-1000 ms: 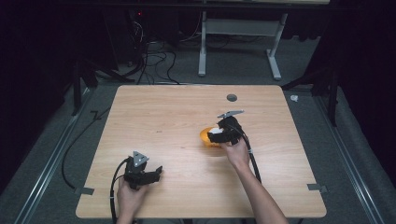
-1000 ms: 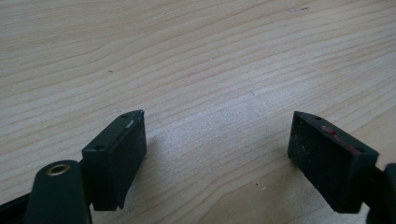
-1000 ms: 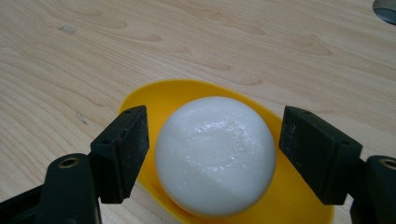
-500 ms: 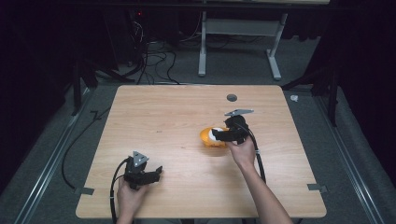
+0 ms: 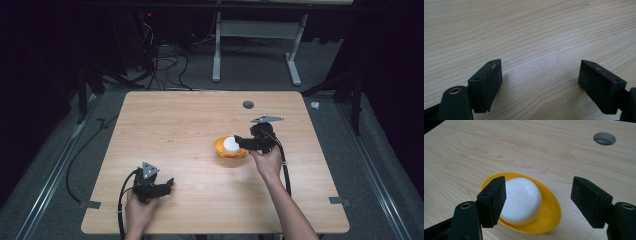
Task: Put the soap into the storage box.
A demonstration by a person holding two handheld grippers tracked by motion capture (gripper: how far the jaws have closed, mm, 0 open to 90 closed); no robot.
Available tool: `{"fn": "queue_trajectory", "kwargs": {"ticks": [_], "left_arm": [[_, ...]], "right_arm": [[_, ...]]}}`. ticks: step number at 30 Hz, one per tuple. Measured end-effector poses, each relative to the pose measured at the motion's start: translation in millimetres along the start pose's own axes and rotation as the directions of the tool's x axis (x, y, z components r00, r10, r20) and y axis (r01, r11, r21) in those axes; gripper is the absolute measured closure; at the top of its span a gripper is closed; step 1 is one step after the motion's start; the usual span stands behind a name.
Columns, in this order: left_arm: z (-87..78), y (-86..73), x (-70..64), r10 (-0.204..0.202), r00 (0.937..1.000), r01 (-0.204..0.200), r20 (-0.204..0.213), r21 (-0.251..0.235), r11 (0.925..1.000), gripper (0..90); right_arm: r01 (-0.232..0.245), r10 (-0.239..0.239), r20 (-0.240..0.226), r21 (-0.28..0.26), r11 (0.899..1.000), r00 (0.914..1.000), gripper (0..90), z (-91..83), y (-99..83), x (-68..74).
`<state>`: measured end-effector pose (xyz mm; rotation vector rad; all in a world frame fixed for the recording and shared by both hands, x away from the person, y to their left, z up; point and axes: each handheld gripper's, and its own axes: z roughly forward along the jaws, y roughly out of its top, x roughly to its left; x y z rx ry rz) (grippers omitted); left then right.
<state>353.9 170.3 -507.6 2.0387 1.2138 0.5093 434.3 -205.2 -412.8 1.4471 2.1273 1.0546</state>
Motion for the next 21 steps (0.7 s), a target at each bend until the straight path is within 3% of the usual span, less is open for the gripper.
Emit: {"fn": "queue_trajectory", "kwargs": {"ticks": [21], "left_arm": [[0.0,0.0,0.0,-0.001,1.0000,0.001,0.000,0.000,1.0000,19.8]], "right_arm": [[0.023,-0.021,0.035,-0.044,0.999,0.9992,31.4,-27.6,-5.1,-11.5]]}}
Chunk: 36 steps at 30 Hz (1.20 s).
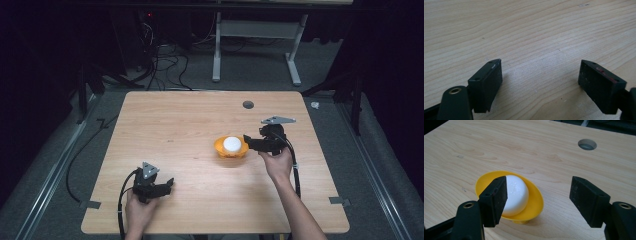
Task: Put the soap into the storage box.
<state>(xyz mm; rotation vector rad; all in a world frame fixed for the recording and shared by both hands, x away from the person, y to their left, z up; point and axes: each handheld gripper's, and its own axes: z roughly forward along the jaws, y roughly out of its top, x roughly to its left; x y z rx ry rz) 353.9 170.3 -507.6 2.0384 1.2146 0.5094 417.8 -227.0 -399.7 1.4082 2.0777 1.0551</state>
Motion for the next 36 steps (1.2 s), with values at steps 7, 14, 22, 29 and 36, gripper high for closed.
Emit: {"fn": "queue_trajectory", "kwargs": {"ticks": [7,14,22,29,36], "left_arm": [[0.0,0.0,0.0,0.001,1.0000,-0.001,0.000,0.000,1.0000,19.7],[0.0,0.0,-0.1,0.001,1.0000,-0.001,-0.001,0.000,1.0000,19.7],[0.0,0.0,-0.1,0.002,1.0000,-0.002,-0.001,0.001,1.0000,19.6],[-0.1,0.0,-0.1,0.002,1.0000,-0.002,0.000,0.002,1.0000,19.6],[-0.1,0.0,-0.2,0.003,1.0000,-0.003,0.000,0.002,1.0000,19.6]], "right_arm": [[-0.004,0.004,0.011,-0.017,1.000,0.9999,30.9,-8.2,-1.0,-3.5],[-0.015,0.016,0.019,-0.031,0.999,0.9997,30.9,-17.4,-4.8,-10.3],[-0.037,0.039,0.033,-0.041,0.998,0.9987,30.8,-26.0,-10.6,-17.4],[-0.044,0.046,0.047,-0.051,0.998,0.9978,30.8,-33.2,-15.3,-23.5],[-0.064,0.068,0.065,-0.056,0.996,0.9956,30.6,-40.5,-20.5,-30.6]]}}
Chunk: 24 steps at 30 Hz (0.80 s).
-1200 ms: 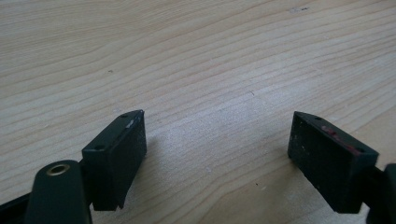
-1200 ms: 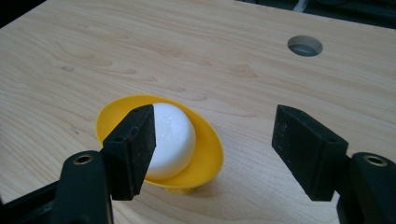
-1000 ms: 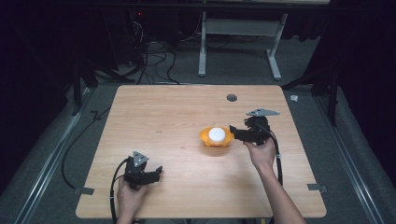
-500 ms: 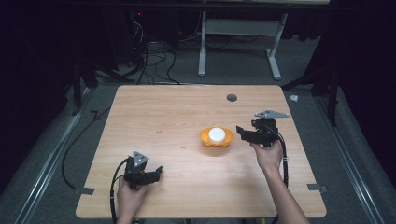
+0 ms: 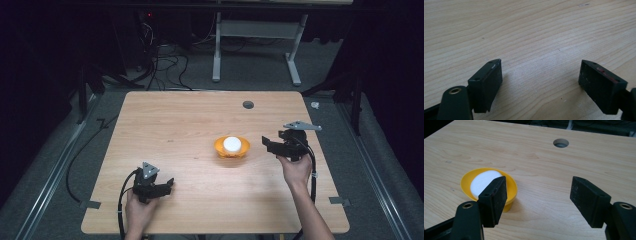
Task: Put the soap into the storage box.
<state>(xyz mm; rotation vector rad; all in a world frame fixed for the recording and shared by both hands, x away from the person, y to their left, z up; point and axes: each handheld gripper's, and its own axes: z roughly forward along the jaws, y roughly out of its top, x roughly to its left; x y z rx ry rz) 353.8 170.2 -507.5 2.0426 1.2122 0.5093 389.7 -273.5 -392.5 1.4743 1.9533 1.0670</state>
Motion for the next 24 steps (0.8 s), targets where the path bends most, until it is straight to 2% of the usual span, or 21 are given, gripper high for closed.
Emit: {"fn": "queue_trajectory", "kwargs": {"ticks": [24], "left_arm": [[-0.2,0.0,0.0,0.001,1.0000,-0.001,0.001,0.002,1.0000,19.5]], "right_arm": [[-0.031,0.031,-0.006,-0.027,0.999,0.9995,30.7,-22.2,-18.5,-11.3]]}}
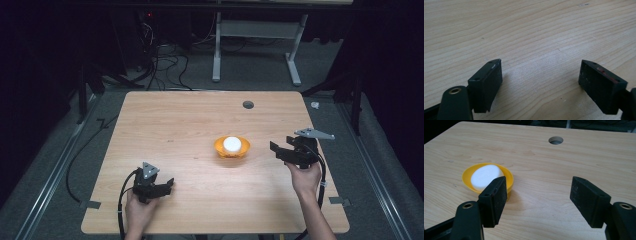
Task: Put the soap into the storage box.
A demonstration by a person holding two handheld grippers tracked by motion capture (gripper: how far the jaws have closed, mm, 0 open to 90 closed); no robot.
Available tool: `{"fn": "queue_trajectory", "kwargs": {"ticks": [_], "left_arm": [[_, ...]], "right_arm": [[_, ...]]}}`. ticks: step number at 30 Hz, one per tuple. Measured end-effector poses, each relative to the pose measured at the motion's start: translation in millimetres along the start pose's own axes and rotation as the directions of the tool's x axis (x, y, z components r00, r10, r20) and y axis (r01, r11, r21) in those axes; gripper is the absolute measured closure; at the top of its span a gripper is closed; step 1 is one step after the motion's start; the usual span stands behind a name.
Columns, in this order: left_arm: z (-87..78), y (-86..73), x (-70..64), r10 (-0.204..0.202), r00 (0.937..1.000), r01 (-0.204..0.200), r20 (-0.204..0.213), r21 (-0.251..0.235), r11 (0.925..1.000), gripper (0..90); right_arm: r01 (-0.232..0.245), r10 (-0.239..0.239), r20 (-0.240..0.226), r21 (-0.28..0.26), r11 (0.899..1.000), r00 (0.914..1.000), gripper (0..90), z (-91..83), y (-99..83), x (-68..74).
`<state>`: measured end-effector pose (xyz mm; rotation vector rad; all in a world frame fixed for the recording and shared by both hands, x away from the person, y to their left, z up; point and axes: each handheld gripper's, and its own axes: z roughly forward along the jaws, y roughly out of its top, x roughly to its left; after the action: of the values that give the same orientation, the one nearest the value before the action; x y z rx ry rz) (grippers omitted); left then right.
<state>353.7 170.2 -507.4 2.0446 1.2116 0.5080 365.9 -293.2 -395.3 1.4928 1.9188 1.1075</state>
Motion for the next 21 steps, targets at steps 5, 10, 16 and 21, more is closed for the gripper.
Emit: {"fn": "queue_trajectory", "kwargs": {"ticks": [5,10,16,21], "left_arm": [[0.0,0.0,0.0,0.000,1.0000,0.000,0.000,0.000,1.0000,19.5],[0.0,0.0,-0.1,0.001,1.0000,-0.001,-0.001,0.001,1.0000,19.5],[0.0,0.0,-0.1,0.001,1.0000,-0.001,-0.001,0.001,1.0000,19.5],[0.0,0.0,-0.1,0.001,1.0000,-0.001,-0.001,0.001,1.0000,19.5]], "right_arm": [[-0.011,0.011,-0.004,0.010,1.000,0.9999,30.9,-0.8,-5.7,-2.7],[-0.019,0.019,-0.006,0.009,1.000,0.9998,30.9,-1.7,-12.9,-4.8],[-0.035,0.035,-0.018,0.009,0.999,0.9992,30.9,-2.5,-22.1,-7.6],[-0.030,0.030,-0.021,0.016,0.999,0.9993,30.9,-1.8,-29.1,-7.6]]}}
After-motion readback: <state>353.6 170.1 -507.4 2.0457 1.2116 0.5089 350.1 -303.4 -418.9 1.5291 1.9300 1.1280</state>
